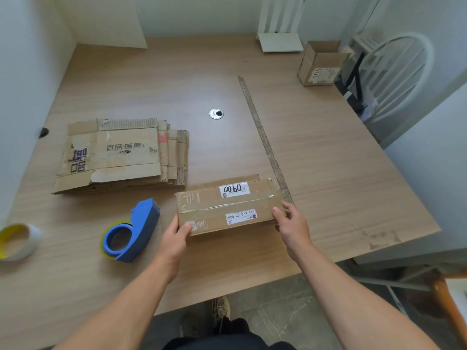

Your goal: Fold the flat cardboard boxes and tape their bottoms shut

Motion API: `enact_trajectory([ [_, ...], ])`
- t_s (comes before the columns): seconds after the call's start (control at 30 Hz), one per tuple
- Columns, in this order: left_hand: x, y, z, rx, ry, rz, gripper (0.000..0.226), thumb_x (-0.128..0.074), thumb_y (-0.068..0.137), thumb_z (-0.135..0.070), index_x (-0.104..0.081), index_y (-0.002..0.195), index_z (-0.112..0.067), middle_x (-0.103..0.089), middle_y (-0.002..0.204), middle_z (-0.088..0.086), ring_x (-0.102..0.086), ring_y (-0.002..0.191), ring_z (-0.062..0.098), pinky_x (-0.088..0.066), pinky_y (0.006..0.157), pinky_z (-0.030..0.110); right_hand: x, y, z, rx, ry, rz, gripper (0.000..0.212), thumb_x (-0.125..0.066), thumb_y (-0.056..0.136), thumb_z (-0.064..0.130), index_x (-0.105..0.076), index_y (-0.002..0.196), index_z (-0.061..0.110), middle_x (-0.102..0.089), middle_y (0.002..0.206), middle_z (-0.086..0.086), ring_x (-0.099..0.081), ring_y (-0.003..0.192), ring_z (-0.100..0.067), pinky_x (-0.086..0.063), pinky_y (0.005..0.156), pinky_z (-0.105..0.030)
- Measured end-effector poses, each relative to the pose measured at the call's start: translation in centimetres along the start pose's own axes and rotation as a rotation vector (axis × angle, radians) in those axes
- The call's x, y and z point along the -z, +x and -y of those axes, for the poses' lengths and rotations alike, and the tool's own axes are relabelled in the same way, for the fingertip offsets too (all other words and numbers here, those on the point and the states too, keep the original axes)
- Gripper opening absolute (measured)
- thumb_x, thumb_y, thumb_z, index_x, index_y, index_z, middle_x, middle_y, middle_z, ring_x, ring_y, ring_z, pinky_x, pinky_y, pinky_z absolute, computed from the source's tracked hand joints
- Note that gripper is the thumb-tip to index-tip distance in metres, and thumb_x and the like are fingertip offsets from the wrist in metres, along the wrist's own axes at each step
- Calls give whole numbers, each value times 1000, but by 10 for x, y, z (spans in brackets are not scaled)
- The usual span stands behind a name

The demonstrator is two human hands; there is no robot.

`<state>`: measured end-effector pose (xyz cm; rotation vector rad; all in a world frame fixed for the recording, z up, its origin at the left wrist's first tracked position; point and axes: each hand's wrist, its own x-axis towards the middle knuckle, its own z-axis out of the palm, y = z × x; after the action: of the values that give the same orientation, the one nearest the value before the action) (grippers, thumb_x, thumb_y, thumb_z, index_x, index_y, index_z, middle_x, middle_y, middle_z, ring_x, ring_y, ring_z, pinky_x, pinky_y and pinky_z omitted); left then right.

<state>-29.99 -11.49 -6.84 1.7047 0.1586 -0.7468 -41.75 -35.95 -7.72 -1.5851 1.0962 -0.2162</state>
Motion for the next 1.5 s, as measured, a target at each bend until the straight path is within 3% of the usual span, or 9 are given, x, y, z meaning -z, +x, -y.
enact_trajectory([
  [0.13,-4,-2,-9,49,-53,9,42,-44,102,-11,-54,138,-29,-69,116,-12,-60,112,11,-41,102,32,0,-13,5,-14,93,-16,16,-64,95,22,-61,99,37,-67,115,-2,-64,107,-23,-51,99,-51],
  [0.27,-2,-9,-24,102,-100,27,33,-45,99,-2,-60,124,-16,-71,104,-1,-63,94,14,-46,79,28,4,-33,7,-37,170,-17,21,-62,96,18,-58,104,37,-64,120,-3,-64,109,-23,-52,99,-48],
  [0.43,3,-19,-31,-3,-66,134,24,-53,99,-14,-62,122,-18,-73,112,0,-65,112,21,-42,108,46,15,-46,13,-55,294,-5,37,-56,100,25,-52,137,30,-62,127,2,-63,111,-16,-55,92,-40],
  [0.57,10,-32,-45,-276,62,243,61,-57,98,-25,-31,153,-34,-37,154,-15,-34,142,8,-28,118,40,24,-63,11,-79,377,-49,30,-48,105,27,-56,133,24,-65,119,3,-63,101,-15,-58,81,-38],
  [0.67,23,-44,-59,-520,220,298,58,-60,97,-22,-36,151,-29,-36,154,-18,-31,143,1,-29,118,30,31,-73,5,-129,391,-79,29,-47,105,33,-60,128,22,-65,118,-6,-62,100,-22,-59,82,-47],
  [0.83,21,-64,-65,-753,188,50,51,-64,85,-35,-56,134,-22,-55,138,-10,-48,130,-4,-37,103,7,15,-82,14,-134,450,-94,26,-46,105,33,-64,120,21,-69,107,-6,-63,94,-24,-59,81,-50],
  [1.07,36,-72,-73,-844,105,-53,46,-71,79,-33,-69,119,-11,-68,123,-1,-63,116,5,-52,98,25,-3,-88,19,-188,548,-96,21,-49,105,31,-66,114,22,-70,103,-8,-65,90,-26,-59,79,-50],
  [1.2,40,-75,-80,-911,103,-138,36,-69,84,-31,-73,111,-8,-70,119,-2,-66,111,5,-52,95,24,-14,-91,26,-188,547,-87,21,-48,105,31,-66,113,24,-71,108,-11,-67,93,-29,-60,77,-51],
  [1.5,34,-58,-85,-741,105,-165,10,-70,90,-20,-69,88,-10,-69,115,-10,-61,100,-15,-46,83,4,-7,-92,45,-125,498,-148,23,-48,105,31,-65,118,24,-71,106,-7,-67,97,-26,-60,73,-44],
])
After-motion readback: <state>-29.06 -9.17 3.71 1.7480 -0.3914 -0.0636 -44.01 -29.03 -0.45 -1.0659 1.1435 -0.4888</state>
